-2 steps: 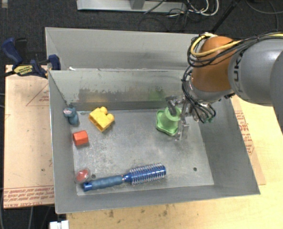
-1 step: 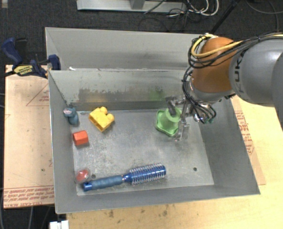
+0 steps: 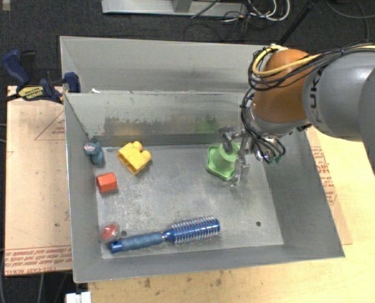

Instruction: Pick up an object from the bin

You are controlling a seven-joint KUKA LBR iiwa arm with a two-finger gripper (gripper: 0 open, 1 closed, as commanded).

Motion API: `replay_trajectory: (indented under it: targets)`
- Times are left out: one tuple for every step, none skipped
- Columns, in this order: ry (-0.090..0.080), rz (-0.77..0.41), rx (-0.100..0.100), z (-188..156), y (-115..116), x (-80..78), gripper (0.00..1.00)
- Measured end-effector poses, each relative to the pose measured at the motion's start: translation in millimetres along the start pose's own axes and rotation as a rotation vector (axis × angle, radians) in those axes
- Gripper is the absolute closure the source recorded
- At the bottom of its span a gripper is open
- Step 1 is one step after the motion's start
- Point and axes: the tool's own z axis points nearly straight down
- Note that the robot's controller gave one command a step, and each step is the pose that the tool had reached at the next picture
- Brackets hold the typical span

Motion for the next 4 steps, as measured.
replay_trajectory:
  targets:
    - [-0.001, -0.018, 0.0, 1.8, 1.1, 0.4, 0.0]
    - [-0.005, 0.021, 0.0, 3.3, 3.2, -1.5, 0.0]
    - [-0.005, 0.034, 0.0, 3.6, 3.3, -2.0, 0.0]
    - [0.026, 0.032, -0.003, 15.4, 4.5, 7.1, 1.0]
